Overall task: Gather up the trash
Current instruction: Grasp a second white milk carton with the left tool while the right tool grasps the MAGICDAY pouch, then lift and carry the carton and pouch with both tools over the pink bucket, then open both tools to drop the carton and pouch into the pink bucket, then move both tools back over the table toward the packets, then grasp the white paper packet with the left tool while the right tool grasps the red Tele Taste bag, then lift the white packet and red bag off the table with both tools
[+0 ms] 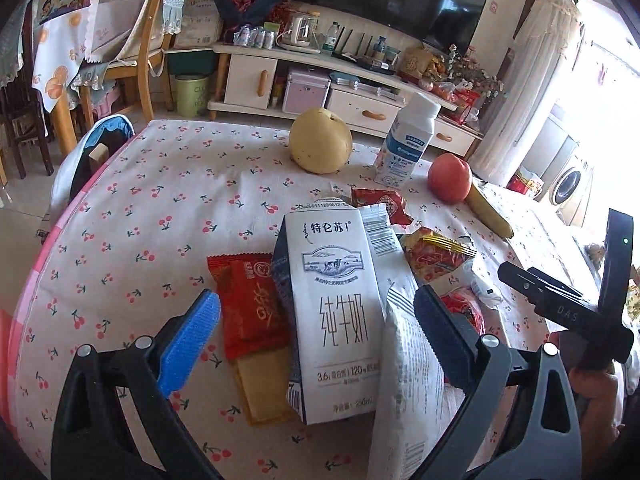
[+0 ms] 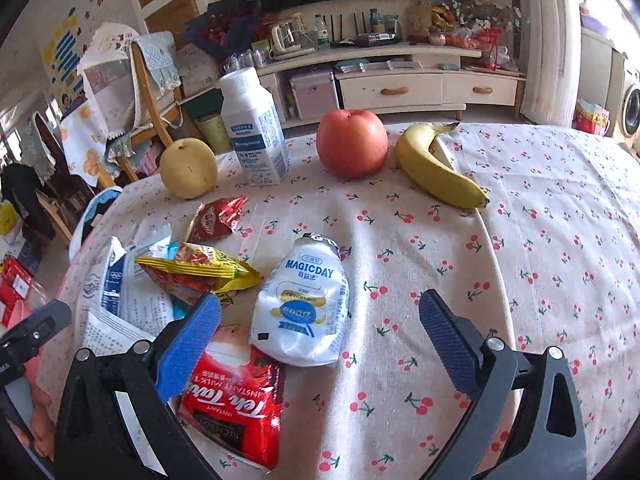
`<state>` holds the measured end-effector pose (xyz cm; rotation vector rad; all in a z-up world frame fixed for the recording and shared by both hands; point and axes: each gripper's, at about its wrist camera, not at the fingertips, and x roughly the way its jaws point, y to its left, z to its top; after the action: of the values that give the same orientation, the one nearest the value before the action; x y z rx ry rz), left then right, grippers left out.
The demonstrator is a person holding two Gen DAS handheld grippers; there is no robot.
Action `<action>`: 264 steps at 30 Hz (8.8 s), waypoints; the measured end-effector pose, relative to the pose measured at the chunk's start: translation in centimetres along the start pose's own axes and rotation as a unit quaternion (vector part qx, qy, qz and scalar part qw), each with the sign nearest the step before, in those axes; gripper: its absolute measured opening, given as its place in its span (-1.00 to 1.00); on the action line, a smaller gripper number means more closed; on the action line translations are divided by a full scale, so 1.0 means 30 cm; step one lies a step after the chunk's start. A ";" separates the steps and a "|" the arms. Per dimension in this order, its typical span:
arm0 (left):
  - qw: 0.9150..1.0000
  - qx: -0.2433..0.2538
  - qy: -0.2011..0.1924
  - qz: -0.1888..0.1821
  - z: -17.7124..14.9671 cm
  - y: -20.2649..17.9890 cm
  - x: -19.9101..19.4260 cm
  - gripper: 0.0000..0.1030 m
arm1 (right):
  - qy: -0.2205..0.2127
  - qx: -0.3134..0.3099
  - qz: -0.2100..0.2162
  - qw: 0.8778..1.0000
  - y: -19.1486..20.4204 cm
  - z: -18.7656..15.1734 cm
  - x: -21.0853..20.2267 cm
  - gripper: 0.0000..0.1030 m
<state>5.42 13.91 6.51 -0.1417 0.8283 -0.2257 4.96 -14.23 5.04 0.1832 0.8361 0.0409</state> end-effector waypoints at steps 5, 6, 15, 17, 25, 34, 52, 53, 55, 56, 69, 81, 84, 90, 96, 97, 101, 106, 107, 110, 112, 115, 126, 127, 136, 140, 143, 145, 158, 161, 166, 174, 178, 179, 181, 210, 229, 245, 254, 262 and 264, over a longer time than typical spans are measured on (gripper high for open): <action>1.000 -0.001 0.017 0.010 0.012 0.005 0.065 0.42 | 0.033 -0.011 0.002 0.999 -0.004 0.033 0.098 0.78; 1.000 -0.005 0.016 0.012 0.014 0.007 0.070 0.38 | 0.038 -0.013 0.005 0.999 -0.005 0.037 0.115 0.65; 1.000 -0.005 0.012 0.015 0.011 -0.002 0.065 0.16 | 0.060 -0.050 -0.022 0.997 0.038 0.014 0.184 0.18; 1.000 -0.008 0.018 0.013 0.008 0.000 0.063 0.17 | 0.059 -0.048 -0.021 0.997 0.035 0.012 0.180 0.18; 0.999 -0.024 0.040 0.011 -0.002 0.010 0.067 0.41 | 0.034 -0.046 -0.017 0.998 0.041 0.018 0.124 0.18; 0.999 0.008 0.032 0.025 -0.030 -0.028 0.065 0.05 | 0.033 -0.065 -0.014 0.997 0.081 0.002 0.113 0.18; 0.996 -0.032 -0.026 0.079 -0.014 0.131 -0.119 0.04 | -0.012 -0.040 0.022 0.999 0.147 -0.070 -0.044 0.18; 0.996 -0.032 -0.029 0.084 -0.013 0.149 -0.130 0.04 | -0.017 -0.041 0.021 0.999 0.155 -0.072 -0.054 0.18; 0.994 -0.035 -0.034 0.098 -0.010 0.185 -0.156 0.04 | -0.028 -0.041 0.020 0.999 0.172 -0.073 -0.074 0.18; 0.993 -0.036 -0.038 0.107 -0.009 0.204 -0.171 0.04 | -0.033 -0.039 0.022 0.998 0.180 -0.075 -0.086 0.18; 0.977 -0.070 -0.076 0.188 -0.001 0.452 -0.349 0.05 | -0.068 -0.084 0.056 0.993 0.444 -0.066 -0.173 0.18; 0.965 -0.112 -0.085 0.224 -0.013 0.601 -0.445 0.05 | -0.040 -0.151 0.162 0.974 0.872 -0.111 -0.172 0.18; 0.959 -0.129 -0.087 0.236 -0.019 0.655 -0.472 0.05 | -0.035 -0.172 0.188 0.966 0.997 -0.124 -0.169 0.18; 0.943 -0.173 -0.078 0.275 -0.035 0.795 -0.526 0.05 | -0.018 -0.219 0.233 0.947 1.249 -0.149 -0.150 0.18; 0.917 -0.230 -0.064 0.320 -0.078 0.962 -0.588 0.05 | 0.002 -0.262 0.268 0.927 1.473 -0.204 -0.123 0.18; 0.912 -0.241 -0.061 0.325 -0.088 0.989 -0.597 0.05 | 0.004 -0.267 0.272 0.925 1.500 -0.213 -0.116 0.18; 0.895 -0.278 -0.049 0.346 -0.126 1.087 -0.631 0.05 | 0.020 -0.295 0.285 0.912 1.617 -0.259 -0.084 0.18; 0.875 -0.300 -0.037 0.379 -0.150 1.132 -0.644 0.14 | 0.040 -0.338 0.294 0.893 1.719 -0.330 -0.046 0.19; 0.872 -0.298 -0.034 0.387 -0.148 1.132 -0.643 0.23 | 0.048 -0.347 0.294 0.889 1.737 -0.342 -0.038 0.27; 0.869 -0.296 -0.034 0.396 -0.137 1.124 -0.641 0.47 | 0.047 -0.354 0.286 0.889 1.752 -0.358 -0.028 0.57; 0.868 -0.291 -0.039 0.400 -0.127 1.110 -0.641 0.54 | 0.044 -0.345 0.284 0.894 1.731 -0.347 -0.032 0.60; 0.874 -0.272 -0.048 0.400 -0.104 1.077 -0.635 0.65 | 0.027 -0.326 0.266 0.907 1.666 -0.320 -0.051 0.72; 0.910 -0.179 -0.069 0.367 -0.028 0.871 -0.559 0.65 | -0.001 -0.249 0.200 0.948 1.348 -0.257 -0.123 0.73; 0.913 -0.174 -0.068 0.364 -0.023 0.856 -0.549 0.65 | -0.003 -0.244 0.192 0.950 1.323 -0.255 -0.128 0.78; 0.932 -0.122 -0.068 0.334 0.004 0.694 -0.472 0.67 | -0.018 -0.221 0.159 0.962 1.134 -0.243 -0.165 0.80; 0.936 -0.097 -0.077 0.330 0.015 0.620 -0.447 0.67 | -0.028 -0.222 0.140 0.965 1.071 -0.246 -0.174 0.81; 0.939 -0.082 -0.079 0.324 0.023 0.573 -0.423 0.67 | -0.031 -0.217 0.134 0.966 1.026 -0.244 -0.176 0.81; 0.940 -0.074 -0.078 0.323 0.025 0.545 -0.408 0.67 | -0.034 -0.213 0.130 0.968 0.995 -0.243 -0.179 0.81; 0.949 -0.012 -0.076 0.306 0.027 0.361 -0.309 0.68 | -0.055 -0.203 0.114 0.971 0.826 -0.238 -0.208 0.81; 0.950 -0.001 -0.075 0.304 0.027 0.330 -0.287 0.68 | -0.056 -0.194 0.112 0.973 0.782 -0.230 -0.207 0.81; 0.952 0.017 -0.074 0.297 0.028 0.279 -0.258 0.69 | -0.060 -0.178 0.109 0.976 0.713 -0.211 -0.205 0.81; 0.952 0.051 -0.071 0.292 0.023 0.206 -0.207 0.69 | -0.065 -0.165 0.103 0.979 0.624 -0.189 -0.210 0.81; 0.956 0.056 -0.068 0.281 0.016 0.188 -0.190 0.69 | -0.063 -0.160 0.101 0.980 0.586 -0.177 -0.211 0.81; 0.957 0.057 -0.066 0.276 0.016 0.185 -0.185 0.69 | -0.064 -0.158 0.101 0.980 0.577 -0.174 -0.212 0.81; 0.961 0.056 -0.062 0.262 0.014 0.181 -0.176 0.69 | -0.063 -0.155 0.100 0.981 0.559 -0.167 -0.215 0.81; 0.990 0.056 0.104 -0.080 -0.198 -0.111 -0.036 0.69 | 0.080 -0.050 0.017 0.995 0.119 -0.104 -0.014 0.80; 0.980 0.173 0.095 0.036 -0.293 -0.296 0.045 0.73 | 0.085 -0.045 0.016 0.995 0.163 -0.104 0.068 0.47; 0.983 0.169 0.075 0.009 -0.288 -0.275 0.035 0.13 | 0.070 -0.061 0.011 0.996 0.167 -0.115 0.085 0.16; 0.989 0.137 0.060 -0.015 -0.269 -0.215 -0.022 -0.14 | 0.056 -0.026 0.043 0.997 0.144 -0.135 0.058 0.16; 0.995 0.084 0.042 -0.032 -0.231 -0.113 -0.084 -0.23 | 0.044 -0.003 0.056 0.997 0.153 -0.162 0.027 0.15; 0.996 0.074 0.037 -0.031 -0.221 -0.086 -0.099 -0.24 | 0.041 -0.007 0.055 0.998 0.167 -0.168 0.022 0.15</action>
<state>-1.82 11.92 4.74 -0.0205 0.8791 -0.3514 1.83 -8.50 2.14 0.2157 0.9072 0.1576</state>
